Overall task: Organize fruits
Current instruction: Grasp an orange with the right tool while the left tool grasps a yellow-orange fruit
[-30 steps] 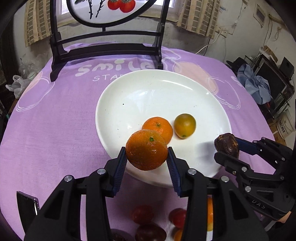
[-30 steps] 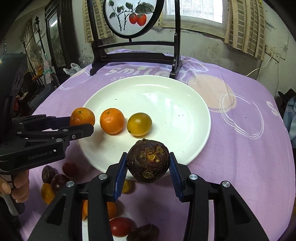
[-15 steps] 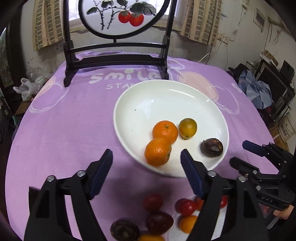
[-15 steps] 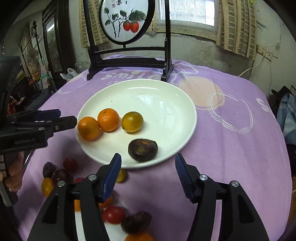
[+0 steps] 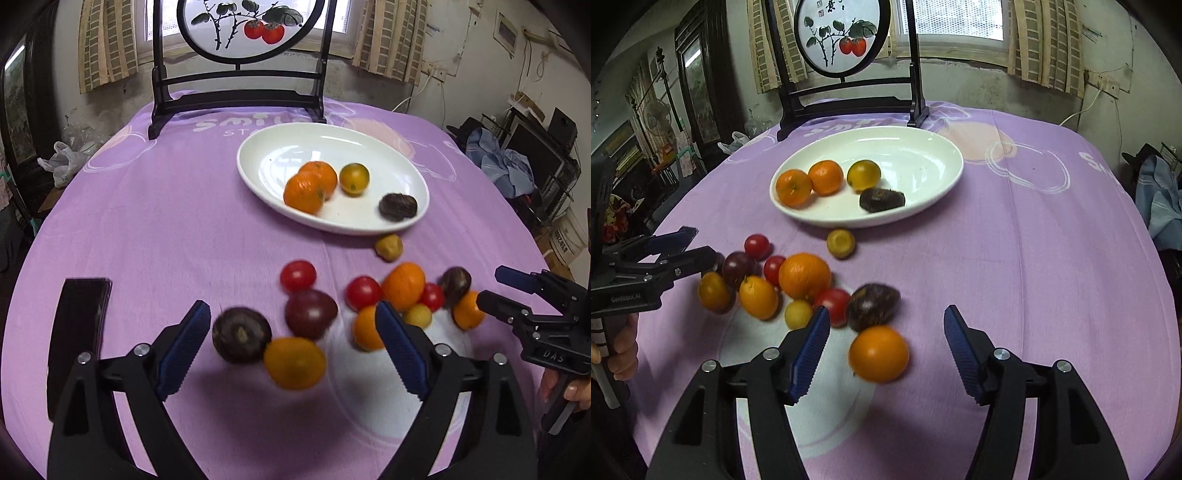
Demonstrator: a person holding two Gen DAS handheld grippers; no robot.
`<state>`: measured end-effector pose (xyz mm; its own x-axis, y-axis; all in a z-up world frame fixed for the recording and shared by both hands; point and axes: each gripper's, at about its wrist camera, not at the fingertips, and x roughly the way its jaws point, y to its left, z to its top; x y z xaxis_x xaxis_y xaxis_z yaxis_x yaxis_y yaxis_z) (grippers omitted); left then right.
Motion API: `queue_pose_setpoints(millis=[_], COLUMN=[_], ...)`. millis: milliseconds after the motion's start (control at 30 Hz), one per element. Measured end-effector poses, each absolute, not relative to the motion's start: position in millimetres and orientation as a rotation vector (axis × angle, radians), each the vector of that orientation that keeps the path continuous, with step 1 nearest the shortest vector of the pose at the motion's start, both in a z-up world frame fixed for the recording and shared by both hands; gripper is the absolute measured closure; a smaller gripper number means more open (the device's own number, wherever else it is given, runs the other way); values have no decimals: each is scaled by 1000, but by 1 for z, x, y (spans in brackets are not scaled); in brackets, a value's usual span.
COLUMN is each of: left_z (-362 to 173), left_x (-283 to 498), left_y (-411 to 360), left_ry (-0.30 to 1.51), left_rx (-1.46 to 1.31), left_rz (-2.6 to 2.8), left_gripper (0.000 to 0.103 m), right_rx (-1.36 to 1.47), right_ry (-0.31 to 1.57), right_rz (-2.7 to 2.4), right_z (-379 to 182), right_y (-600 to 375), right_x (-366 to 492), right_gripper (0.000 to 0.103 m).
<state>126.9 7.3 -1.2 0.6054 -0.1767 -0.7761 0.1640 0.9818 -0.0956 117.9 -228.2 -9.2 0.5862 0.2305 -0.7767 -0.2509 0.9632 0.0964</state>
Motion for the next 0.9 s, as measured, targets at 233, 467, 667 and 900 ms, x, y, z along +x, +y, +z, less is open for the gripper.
queue_pose_setpoints(millis=[233, 467, 667, 900], left_z=[-12, -26, -33, -40], left_x=[102, 100, 104, 108], left_y=[7, 11, 13, 14], left_ry=[911, 922, 939, 963], left_rx=[-52, -75, -94, -96], left_rz=[-244, -272, -290, -283], left_gripper=[11, 11, 11, 11], right_rx=[-24, -54, -79, -78], right_ry=[939, 1002, 1014, 966], right_rz=[280, 233, 144, 147], right_z=[-23, -46, -50, -47], right_y=[-221, -213, -204, -208], right_x=[96, 101, 126, 120], right_gripper=[34, 34, 34, 63])
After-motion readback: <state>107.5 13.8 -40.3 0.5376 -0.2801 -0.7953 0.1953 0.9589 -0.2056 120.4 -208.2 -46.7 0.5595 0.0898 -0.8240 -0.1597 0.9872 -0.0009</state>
